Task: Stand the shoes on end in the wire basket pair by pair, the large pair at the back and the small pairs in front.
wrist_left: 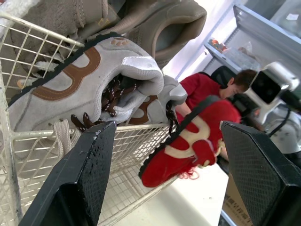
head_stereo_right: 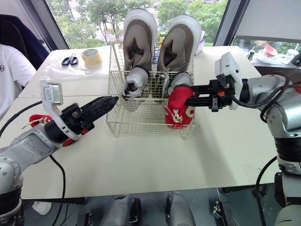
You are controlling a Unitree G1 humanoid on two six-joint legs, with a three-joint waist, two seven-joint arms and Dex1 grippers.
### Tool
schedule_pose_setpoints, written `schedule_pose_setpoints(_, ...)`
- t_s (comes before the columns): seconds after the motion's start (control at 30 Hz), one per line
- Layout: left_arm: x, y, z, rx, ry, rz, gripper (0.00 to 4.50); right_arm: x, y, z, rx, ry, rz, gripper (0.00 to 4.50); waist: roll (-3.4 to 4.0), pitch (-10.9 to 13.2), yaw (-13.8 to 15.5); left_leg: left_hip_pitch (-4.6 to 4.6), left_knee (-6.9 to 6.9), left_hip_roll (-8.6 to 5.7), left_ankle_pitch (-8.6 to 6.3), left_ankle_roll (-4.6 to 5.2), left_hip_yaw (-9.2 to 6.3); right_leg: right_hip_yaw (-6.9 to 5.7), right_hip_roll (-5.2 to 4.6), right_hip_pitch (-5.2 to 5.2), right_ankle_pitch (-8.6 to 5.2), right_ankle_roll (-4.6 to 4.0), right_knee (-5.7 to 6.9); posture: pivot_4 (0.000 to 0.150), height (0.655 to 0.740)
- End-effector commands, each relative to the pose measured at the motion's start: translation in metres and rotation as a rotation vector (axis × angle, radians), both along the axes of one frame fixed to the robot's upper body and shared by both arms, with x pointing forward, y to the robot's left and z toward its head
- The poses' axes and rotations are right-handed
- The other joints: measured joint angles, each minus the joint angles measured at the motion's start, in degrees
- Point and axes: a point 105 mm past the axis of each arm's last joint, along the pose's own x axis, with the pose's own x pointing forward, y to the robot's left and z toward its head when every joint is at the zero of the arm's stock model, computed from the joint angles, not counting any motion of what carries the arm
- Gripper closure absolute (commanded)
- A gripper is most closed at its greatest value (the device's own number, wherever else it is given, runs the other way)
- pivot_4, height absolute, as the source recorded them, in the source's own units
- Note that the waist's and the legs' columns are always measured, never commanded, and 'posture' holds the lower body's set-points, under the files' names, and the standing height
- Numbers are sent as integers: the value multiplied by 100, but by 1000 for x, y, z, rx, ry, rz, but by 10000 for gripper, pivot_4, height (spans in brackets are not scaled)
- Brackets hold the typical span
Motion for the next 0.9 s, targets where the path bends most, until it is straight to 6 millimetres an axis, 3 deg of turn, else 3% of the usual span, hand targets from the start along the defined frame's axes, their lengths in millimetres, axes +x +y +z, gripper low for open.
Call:
schedule_pose_setpoints(0.03,-1,4,11,-20,-42,1,8117,2,-7,6,7,-40,-24,19320,0,0,3,0,0,0,0,0,0,0,0,0,0,0,0,1500,7400)
schedule_pose_setpoints(0.17,-2,9,11,-19,-42,2,8117,4,-9,19,47,-95,-59,225,0,0,-2,0,0,0,0,0,0,0,1,0,0,0,0,1500,7400)
schedule_pose_setpoints(0.37,-6,15,7,14,-17,-35,8117,-10,-9,29,70,-80,-50,225,1,0,-5,3,1,2,2,-3,0,0,1,-1,0,-1,6,1500,7400)
schedule_pose_setpoints(0.6,-3,43,18,41,-31,30,8117,-41,8,72,123,-108,61,225,2,1,-14,3,0,3,1,-3,1,0,1,-3,-1,-3,6,1500,7400)
schedule_pose_setpoints(0.77,18,98,48,17,-94,327,8117,-49,20,104,161,-170,140,225,1,1,-10,1,0,4,1,-4,0,0,0,-7,-2,-5,6,1500,7400)
schedule_pose_setpoints(0.87,34,133,57,80,-88,586,247,-52,29,109,142,-171,209,0,1,1,-7,1,0,3,0,-3,1,0,-1,-6,-1,-5,5,1500,7400)
schedule_pose_setpoints(0.9,40,144,57,128,-56,683,247,-54,34,105,114,-148,245,0,1,0,-4,0,-1,3,0,-3,1,0,-1,-6,-1,-5,3,1500,7400)
